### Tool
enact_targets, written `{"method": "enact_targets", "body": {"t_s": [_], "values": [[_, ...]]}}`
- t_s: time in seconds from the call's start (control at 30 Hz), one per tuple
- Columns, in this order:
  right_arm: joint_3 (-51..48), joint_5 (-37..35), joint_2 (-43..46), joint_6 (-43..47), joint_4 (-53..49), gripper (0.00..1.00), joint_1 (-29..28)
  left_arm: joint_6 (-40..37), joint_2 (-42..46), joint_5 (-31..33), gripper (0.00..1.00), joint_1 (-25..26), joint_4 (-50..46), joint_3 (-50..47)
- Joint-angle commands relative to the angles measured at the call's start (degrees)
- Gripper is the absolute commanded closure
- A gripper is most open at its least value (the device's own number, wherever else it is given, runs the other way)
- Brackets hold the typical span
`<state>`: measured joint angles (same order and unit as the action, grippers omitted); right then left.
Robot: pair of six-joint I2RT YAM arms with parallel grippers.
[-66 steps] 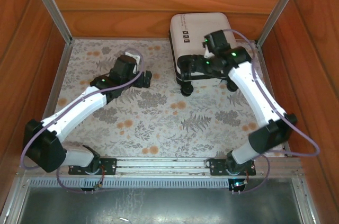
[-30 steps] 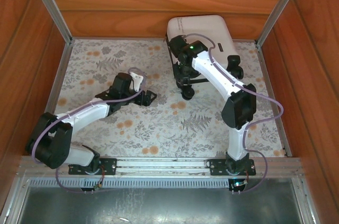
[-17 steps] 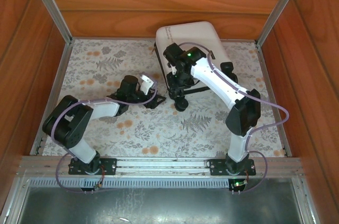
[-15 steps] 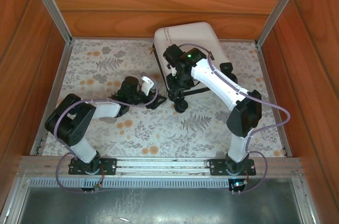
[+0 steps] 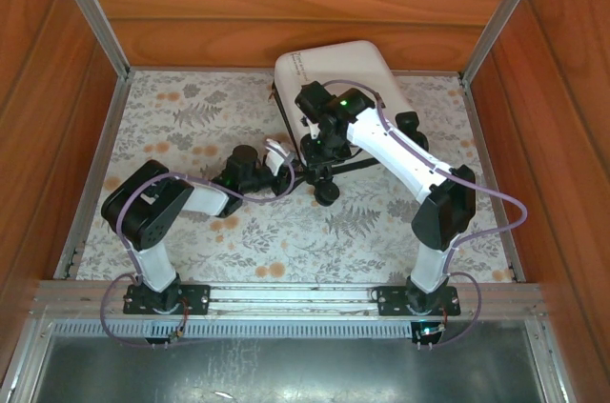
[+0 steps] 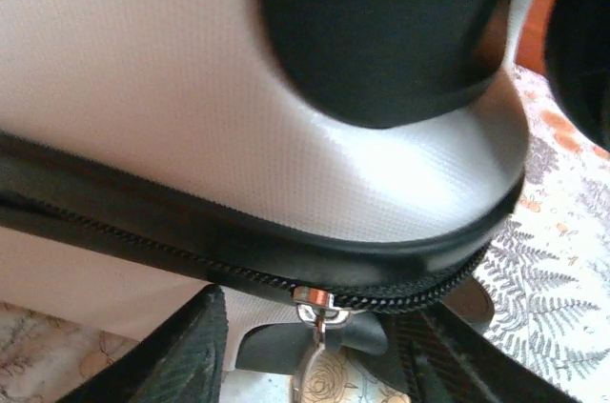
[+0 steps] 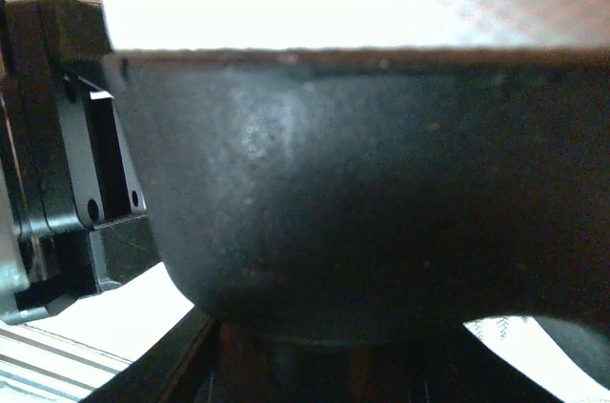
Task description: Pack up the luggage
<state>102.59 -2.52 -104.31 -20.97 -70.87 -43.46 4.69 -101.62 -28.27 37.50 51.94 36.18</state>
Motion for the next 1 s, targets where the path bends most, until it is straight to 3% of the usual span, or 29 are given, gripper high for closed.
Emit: {"method": "enact_targets", "body": {"t_s": [0.0, 0.07, 0.13, 0.27, 0.47, 0.7, 0.97], "values": [[1.83, 1.88, 5.15, 2.04, 1.25, 1.0, -0.66, -0.8, 0.93, 2.0, 0.61, 1.99, 7.03, -0.03], [1.29, 1.39, 5.73, 1.89, 1.99, 1.0, -0.66, -1.08, 1.79, 3.38, 0.8, 3.27, 7.1, -0.81], [0.39, 2.1, 6.67, 1.98, 3.54, 1.0, -0.66, -1.72, 2.91, 5.9, 0.91, 4.84, 7.03, -2.09], [-1.07, 3.4, 8.11, 1.37, 7.15, 1.0, -0.66, -2.46, 5.23, 12.74, 1.0, 8.58, 7.08, -5.06], [0.06, 7.29, 6.65, -4.55, 11.03, 1.0, -0.68, -5.27, 6.81, 22.75, 1.0, 15.36, 7.23, -5.87], [0.8, 13.23, 4.03, -14.23, 18.56, 1.0, -0.9, -10.74, 1.77, 38.1, 1.0, 25.22, 10.32, -3.15], [9.41, 12.5, -5.12, -12.91, 18.4, 1.0, -5.37, -14.53, -6.99, 57.51, 1.0, 35.31, 17.49, 1.42]]}}
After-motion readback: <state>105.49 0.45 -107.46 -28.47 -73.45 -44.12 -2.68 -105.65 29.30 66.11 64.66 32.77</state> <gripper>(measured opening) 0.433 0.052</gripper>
